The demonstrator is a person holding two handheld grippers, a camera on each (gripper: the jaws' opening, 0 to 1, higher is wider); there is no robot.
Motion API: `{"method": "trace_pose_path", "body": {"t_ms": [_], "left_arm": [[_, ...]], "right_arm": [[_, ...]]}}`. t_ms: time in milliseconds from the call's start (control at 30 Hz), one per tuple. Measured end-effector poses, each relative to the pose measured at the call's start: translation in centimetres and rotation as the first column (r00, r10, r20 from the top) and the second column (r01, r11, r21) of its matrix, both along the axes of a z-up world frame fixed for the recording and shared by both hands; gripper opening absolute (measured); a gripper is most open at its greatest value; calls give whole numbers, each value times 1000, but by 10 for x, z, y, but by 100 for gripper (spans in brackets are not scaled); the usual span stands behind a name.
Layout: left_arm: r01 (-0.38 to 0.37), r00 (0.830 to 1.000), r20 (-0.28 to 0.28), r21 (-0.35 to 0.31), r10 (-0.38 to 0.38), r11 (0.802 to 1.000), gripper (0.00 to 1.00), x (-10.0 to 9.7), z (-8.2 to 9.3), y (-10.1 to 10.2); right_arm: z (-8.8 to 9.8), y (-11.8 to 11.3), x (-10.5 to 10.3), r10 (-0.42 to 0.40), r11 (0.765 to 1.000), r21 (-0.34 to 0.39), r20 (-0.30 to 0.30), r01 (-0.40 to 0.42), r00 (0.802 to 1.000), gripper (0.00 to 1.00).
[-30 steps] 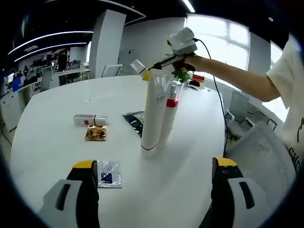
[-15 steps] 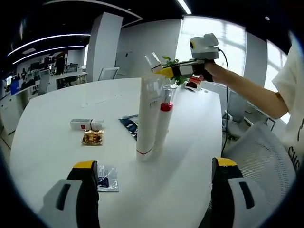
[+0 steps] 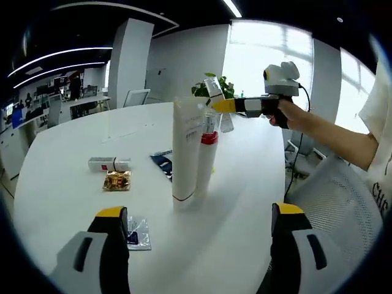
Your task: Arrange the skincare products in the storage area until every visible bottle or jar stands upright without overlapping.
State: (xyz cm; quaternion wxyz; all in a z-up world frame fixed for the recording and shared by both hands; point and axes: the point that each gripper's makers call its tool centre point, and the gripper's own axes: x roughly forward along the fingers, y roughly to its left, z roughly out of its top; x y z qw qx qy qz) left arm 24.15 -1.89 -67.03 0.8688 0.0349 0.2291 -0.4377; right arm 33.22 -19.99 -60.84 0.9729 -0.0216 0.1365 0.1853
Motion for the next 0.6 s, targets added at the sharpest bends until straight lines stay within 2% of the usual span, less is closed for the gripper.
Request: {"method": "trace_pose_path", "body": {"t_ms": [133,267,433,600], "left_arm": [[-1,1000,5,7,1,1000,91,-1,-1,-1],[4,1000,12,8,-4,1000,90,0,0,-3],[21,1000,15,17,-22,1000,86,-3,-3,-7],[38,999,19,0,-38,999,85,-9,-2,-12]], "right_arm": [[-7,1,-15,-9,999,36,-19,10,1000,18],[-14,6,-23,8,1000,19,-35,-8,999,18],[-19,11,-31,10,998,66,-43,-7,999,18],[-12,22,-41,34,996,79,-12,-33,999,18]]}}
